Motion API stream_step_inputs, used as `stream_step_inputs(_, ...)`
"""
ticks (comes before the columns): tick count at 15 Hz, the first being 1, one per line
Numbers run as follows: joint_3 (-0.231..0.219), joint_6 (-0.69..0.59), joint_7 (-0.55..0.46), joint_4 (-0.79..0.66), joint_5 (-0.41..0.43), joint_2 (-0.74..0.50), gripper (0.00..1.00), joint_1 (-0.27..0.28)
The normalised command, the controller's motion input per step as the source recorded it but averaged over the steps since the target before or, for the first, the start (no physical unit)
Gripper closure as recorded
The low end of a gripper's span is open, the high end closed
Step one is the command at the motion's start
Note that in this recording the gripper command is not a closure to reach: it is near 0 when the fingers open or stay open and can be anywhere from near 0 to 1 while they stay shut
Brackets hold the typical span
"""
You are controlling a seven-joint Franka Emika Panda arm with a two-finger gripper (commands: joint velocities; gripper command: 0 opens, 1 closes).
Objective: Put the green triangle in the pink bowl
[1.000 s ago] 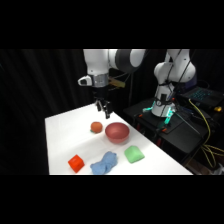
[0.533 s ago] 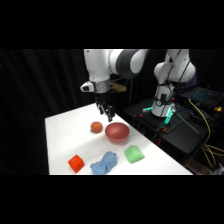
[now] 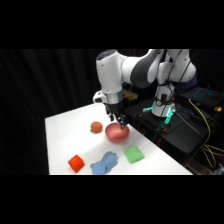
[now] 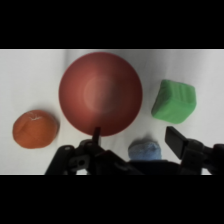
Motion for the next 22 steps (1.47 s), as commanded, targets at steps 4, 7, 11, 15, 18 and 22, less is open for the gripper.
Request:
stream_step_inputs(4, 0.092, 0.17, 0.28, -0.03, -0.15, 0.05, 0.0, 0.152)
stream_step_inputs(7, 0.066, 0.2, 0.28, 0.12, -0.179, 0.21, 0.0, 0.153)
stream_step_inputs(11, -0.007, 0.18, 0.19, 0.24, -0.192, 0.34, 0.0, 0.113)
stream_step_inputs(15, -0.065, 0.17, 0.08, 0.16, -0.107, 0.23, 0.0, 0.071)
stream_step_inputs(18, -0.067, 0.27, 0.07, -0.03, -0.041, 0.13, 0.0, 0.079)
stream_step_inputs(22, -0.048, 0.32, 0.11, -0.17, 0.032, 0.04, 0.0, 0.108)
